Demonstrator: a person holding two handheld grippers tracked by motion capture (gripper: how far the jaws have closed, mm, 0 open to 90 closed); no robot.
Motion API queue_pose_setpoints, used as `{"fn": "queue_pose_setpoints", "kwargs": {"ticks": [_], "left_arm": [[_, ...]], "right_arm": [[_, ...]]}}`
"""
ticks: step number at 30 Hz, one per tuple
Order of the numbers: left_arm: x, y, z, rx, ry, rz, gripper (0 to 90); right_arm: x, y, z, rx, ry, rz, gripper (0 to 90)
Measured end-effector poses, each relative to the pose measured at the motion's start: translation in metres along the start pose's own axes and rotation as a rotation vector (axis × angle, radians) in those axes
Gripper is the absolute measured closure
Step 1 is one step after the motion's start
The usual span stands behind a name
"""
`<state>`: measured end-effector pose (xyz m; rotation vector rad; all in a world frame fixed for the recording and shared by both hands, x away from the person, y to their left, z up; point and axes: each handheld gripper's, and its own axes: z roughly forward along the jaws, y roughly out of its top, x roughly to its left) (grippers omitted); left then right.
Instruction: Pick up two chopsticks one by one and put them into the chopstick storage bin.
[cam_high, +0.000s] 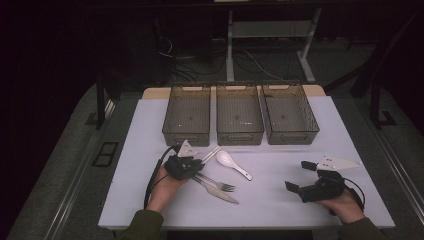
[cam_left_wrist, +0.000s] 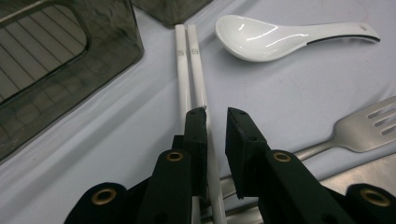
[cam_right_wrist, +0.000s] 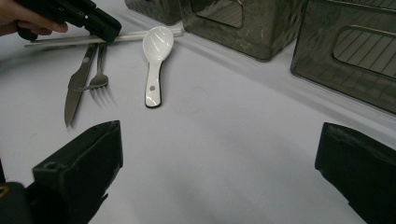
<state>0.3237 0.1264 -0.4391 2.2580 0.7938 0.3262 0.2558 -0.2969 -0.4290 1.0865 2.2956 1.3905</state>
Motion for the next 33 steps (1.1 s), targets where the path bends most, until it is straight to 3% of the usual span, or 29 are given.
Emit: {"fn": "queue_pose_setpoints", "kwargs": {"ticks": [11, 33], "left_arm": [[-0.0044, 0.0007, 0.007, 0.029, -0.004, 0.012, 77.2], [-0.0082, 0.0041, 0.0095, 0.049, 0.025, -0.07, 83.7]], "right_arm": [[0.0001, 0.0, 0.0001, 0.0, 0.0, 0.0, 0.9], [0.0004, 0.0, 0.0002, 0.0, 0.0, 0.0, 0.9]]}}
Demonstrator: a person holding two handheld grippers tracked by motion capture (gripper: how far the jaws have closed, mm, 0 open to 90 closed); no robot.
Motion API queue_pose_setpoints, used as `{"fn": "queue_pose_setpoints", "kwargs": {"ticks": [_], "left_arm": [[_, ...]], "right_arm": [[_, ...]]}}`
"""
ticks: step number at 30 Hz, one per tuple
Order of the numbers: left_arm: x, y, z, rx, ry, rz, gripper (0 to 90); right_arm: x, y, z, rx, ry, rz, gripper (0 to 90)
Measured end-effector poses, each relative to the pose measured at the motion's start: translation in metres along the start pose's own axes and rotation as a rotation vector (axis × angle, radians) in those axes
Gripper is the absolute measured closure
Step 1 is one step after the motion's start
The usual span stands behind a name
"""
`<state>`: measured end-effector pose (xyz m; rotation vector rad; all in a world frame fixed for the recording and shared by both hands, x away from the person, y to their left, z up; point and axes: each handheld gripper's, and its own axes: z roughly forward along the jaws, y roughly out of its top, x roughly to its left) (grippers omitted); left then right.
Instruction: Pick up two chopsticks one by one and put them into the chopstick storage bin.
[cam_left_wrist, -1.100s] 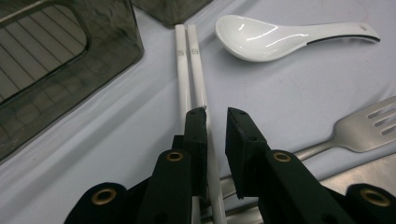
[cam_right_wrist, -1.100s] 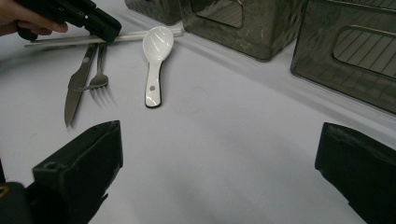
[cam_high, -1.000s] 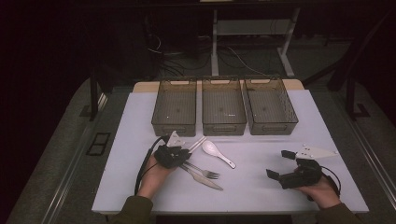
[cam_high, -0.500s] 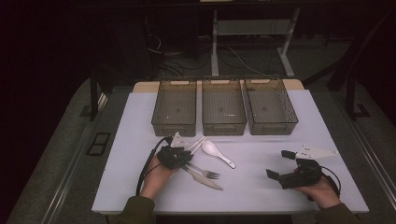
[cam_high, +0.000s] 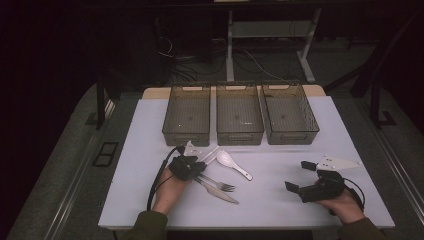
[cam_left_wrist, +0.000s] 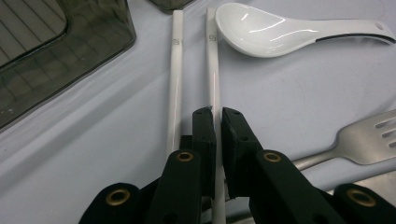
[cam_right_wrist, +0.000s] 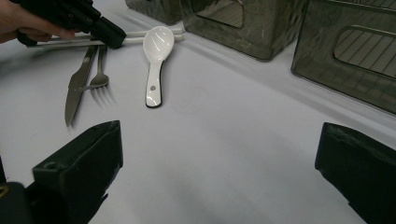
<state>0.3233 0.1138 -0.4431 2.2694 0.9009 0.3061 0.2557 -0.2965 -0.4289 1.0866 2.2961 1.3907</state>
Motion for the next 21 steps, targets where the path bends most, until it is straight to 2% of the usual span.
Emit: {"fn": "queue_pose_setpoints", "kwargs": {"ticks": [5, 13, 21], "left_arm": [[0.0, 0.002, -0.001, 0.011, 0.002, 0.01, 83.9], [0.002, 0.002, -0.005, 0.019, -0.003, -0.027, 84.0], [0.003, 0.007, -0.018, -0.005, -0.009, -0.046, 84.1]], "right_arm": [[0.0, 0.0, 0.0, -0.001, 0.003, 0.0, 1.0], [0.0, 0.0, 0.0, -0.003, 0.008, 0.008, 0.9], [0.0, 0.0, -0.001, -0.008, 0.007, 0.008, 0.9]]}}
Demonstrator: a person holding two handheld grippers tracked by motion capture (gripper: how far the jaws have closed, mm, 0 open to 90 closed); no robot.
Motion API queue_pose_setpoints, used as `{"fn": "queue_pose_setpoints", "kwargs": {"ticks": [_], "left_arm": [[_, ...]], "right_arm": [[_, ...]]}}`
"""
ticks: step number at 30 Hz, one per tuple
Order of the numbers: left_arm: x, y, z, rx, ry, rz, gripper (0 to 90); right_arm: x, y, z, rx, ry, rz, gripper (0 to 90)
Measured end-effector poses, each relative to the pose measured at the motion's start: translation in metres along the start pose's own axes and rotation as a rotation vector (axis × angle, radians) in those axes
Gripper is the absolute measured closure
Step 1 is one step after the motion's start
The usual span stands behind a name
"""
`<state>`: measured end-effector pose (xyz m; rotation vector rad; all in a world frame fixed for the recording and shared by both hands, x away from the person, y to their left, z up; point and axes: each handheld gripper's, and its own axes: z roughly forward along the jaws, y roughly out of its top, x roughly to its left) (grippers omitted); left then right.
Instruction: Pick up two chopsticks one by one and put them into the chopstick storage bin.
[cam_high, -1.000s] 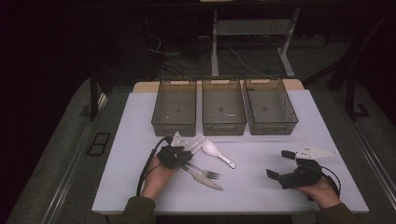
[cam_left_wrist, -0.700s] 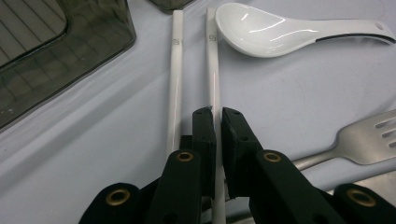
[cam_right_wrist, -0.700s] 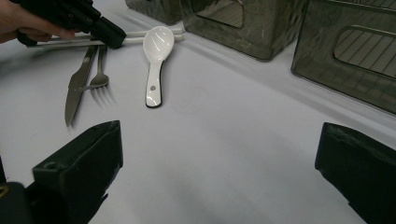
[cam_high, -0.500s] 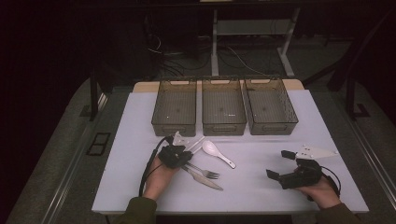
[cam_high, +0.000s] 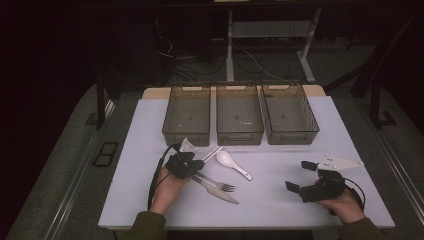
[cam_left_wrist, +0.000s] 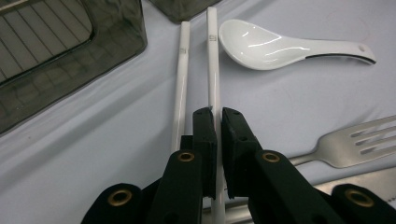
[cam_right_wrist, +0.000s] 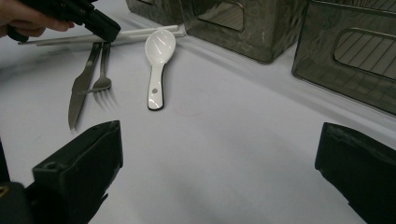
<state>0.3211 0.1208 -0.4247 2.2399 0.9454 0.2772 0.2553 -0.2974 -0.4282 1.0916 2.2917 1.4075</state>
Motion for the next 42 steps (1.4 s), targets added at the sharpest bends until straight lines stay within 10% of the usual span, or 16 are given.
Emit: {"fn": "queue_pose_setpoints", "kwargs": {"ticks": [15, 42], "left_arm": [[-0.002, 0.001, -0.02, -0.03, -0.09, 0.068, 84.0], [0.006, 0.01, -0.051, -0.099, -0.105, 0.075, 84.0]], "right_arm": [[0.0, -0.001, 0.001, -0.006, 0.003, -0.002, 0.9], [0.0, -0.002, 0.001, -0.005, 0.001, -0.006, 0.9]]}}
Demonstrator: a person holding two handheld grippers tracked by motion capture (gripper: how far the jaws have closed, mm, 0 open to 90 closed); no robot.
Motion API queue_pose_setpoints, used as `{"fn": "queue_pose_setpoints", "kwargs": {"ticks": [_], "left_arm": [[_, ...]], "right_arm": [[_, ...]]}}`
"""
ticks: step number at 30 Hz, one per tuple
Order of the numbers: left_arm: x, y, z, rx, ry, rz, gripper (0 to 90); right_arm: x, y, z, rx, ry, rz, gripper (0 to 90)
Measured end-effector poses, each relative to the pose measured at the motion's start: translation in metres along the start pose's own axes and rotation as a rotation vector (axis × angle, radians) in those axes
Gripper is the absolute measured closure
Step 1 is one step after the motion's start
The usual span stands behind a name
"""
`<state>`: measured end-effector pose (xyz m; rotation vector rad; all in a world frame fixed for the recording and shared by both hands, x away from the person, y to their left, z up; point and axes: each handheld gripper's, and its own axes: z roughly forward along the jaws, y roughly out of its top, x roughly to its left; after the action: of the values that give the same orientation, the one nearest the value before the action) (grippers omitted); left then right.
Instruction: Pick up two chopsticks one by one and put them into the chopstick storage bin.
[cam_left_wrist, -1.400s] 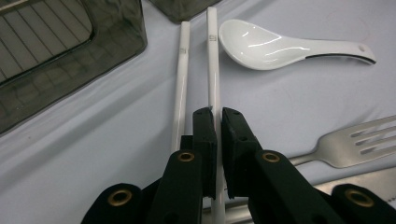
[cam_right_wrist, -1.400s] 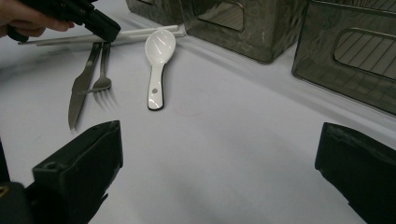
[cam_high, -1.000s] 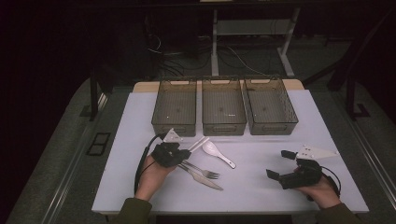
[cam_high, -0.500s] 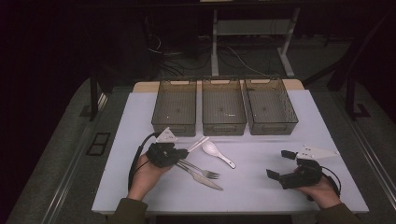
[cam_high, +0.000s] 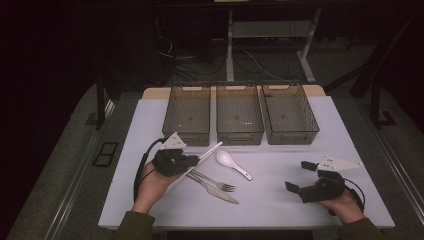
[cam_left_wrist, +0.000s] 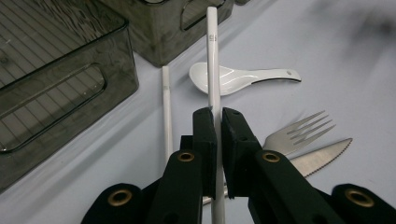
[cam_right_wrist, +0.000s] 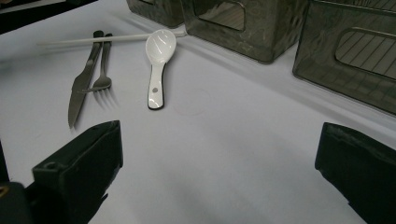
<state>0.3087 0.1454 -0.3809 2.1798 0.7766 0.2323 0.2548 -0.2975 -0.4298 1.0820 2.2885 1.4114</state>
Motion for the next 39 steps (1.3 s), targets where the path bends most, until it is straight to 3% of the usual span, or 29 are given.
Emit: {"fn": "queue_pose_setpoints", "kwargs": {"ticks": [8, 17, 39], "left_arm": [[0.007, 0.01, -0.003, 0.005, 0.007, 0.0, 84.0], [0.017, 0.033, -0.01, -0.023, 0.022, 0.0, 84.0], [0.065, 0.073, -0.006, -0.075, 0.085, -0.038, 84.0]], "right_arm": [[0.0, 0.0, 0.0, -0.005, -0.003, 0.006, 0.9], [-0.001, -0.001, -0.001, -0.017, 0.005, 0.025, 0.9], [-0.002, -0.004, 0.007, 0.02, -0.03, 0.01, 0.9]]}}
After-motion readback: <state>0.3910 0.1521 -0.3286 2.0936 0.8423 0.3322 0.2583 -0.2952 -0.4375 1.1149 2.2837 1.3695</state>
